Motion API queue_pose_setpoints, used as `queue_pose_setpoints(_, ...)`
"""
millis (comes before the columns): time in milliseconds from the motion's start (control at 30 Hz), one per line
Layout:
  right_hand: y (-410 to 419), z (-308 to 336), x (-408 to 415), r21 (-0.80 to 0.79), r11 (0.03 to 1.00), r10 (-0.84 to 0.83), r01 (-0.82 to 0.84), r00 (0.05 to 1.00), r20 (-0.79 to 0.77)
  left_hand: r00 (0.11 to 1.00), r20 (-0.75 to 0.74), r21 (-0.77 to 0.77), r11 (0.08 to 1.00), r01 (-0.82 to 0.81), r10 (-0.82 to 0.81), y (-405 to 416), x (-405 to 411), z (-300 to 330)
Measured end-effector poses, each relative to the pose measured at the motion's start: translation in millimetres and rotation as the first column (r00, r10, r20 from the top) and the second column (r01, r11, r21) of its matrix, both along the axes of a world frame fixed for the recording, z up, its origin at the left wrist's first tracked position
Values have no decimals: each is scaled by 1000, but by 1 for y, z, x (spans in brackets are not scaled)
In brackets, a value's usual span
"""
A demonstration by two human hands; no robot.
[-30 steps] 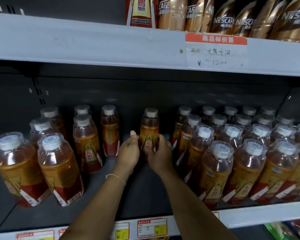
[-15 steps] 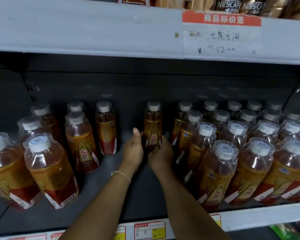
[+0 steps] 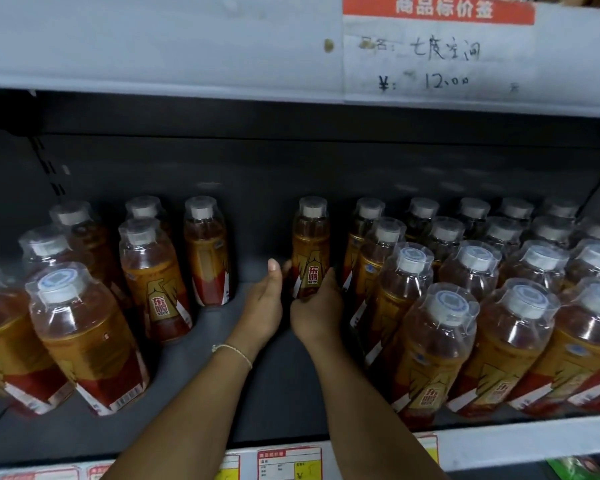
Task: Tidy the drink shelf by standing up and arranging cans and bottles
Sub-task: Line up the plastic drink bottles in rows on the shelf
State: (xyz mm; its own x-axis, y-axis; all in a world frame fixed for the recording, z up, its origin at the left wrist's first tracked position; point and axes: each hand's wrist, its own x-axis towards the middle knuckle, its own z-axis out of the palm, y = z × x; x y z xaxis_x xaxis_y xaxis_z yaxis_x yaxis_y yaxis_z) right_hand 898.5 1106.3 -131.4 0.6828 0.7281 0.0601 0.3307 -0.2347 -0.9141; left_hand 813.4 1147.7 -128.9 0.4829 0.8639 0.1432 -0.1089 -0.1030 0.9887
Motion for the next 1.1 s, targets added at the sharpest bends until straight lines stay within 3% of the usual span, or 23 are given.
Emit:
queue_pose_setpoints(400, -8, 0, 2, 15, 999, 52, -52, 998, -25, 998, -61, 56, 998, -16, 20, -8, -3, 5)
queue_pose_setpoints(500, -12, 4, 0, 36, 999, 23, -24, 999, 45, 987, -158, 109, 994, -11, 28, -13, -10, 11)
queue_pose_setpoints(567, -19, 9, -8, 135, 991, -29, 10, 989, 143, 966, -215, 169, 980, -108, 143, -17, -17, 19)
queue_pose_setpoints(667, -26, 17, -24, 377, 926, -130, -9, 930, 343, 881, -174, 304, 875, -378, 441, -20, -37, 28)
queue_pose_setpoints(800, -18, 26, -43, 487, 860, -84, -155, 897, 433, 759, -33, 506, 666, -548, 650, -33, -76, 28)
queue_pose_setpoints(900, -4, 25, -63, 406, 874, 108, -267, 921, 373, 710, 79, 598, 536, -596, 700, -41, -102, 20)
queue_pose_setpoints(1100, 43, 25, -74, 98, 932, 339, -350, 934, 115, 793, 24, 616, 616, -491, 608, -47, -116, -1)
